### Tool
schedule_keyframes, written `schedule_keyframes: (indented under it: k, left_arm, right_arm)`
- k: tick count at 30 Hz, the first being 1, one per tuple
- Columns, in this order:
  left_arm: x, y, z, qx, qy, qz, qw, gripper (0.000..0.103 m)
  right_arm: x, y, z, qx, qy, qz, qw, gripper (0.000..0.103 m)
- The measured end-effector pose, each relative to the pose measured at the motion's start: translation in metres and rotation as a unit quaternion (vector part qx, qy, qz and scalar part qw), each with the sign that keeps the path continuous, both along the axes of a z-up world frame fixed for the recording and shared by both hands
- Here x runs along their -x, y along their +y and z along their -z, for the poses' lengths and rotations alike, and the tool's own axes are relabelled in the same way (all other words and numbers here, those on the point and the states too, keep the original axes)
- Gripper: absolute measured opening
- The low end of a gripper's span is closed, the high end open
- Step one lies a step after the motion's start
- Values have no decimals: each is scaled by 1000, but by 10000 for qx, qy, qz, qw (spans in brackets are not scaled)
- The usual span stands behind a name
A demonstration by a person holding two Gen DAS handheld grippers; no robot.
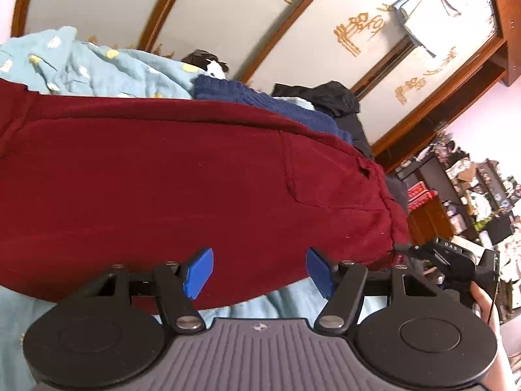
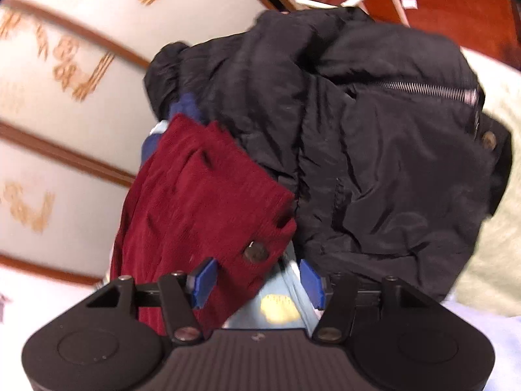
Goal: Fold clothes
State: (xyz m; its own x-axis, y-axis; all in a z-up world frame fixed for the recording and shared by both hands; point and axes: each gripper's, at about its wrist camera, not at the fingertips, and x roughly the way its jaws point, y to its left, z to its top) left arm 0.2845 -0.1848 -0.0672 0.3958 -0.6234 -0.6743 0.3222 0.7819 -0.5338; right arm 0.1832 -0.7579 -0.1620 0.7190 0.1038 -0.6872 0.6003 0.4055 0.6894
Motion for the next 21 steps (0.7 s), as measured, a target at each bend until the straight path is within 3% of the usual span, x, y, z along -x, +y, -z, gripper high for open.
schedule_keyframes:
  k: [6,7,8,11,13,15,18,21]
  left_arm:
    - [-14,11,22,-181,380,-168,9990,63]
    - [-15,14,24,-206,404,-191,9988,63]
    - [-16,17,25,-260,381,-204,9987,63]
    - [-18,27,29,-423,314,-243,9983,63]
    - [-23,38,33,-484,354,-375,9975,63]
    - [-28,49,37,-366,479,-547,9967,63]
    - [-34,60,36,-242,515,-693,9960,63]
    - [-40,70,33,-107,521,-758,9957,63]
  right_arm:
    - [-22,-9,31,-346,-619,259,9972,69]
    - [-26,-7,33,-249,-654,301,9971,65]
    - [-29,-4,35,-142,-688,343,9969,47]
    - [-30,3,21,412,-638,324,9966,31]
    - [-34,17,-5,1175,-548,72,9915,29]
    - [-38,28,-29,1616,-609,-112,9849,28]
    - [-56,64,-75,2726,-499,-680,9584,28]
    - [-78,129,-117,4125,-368,-1625,8956,28]
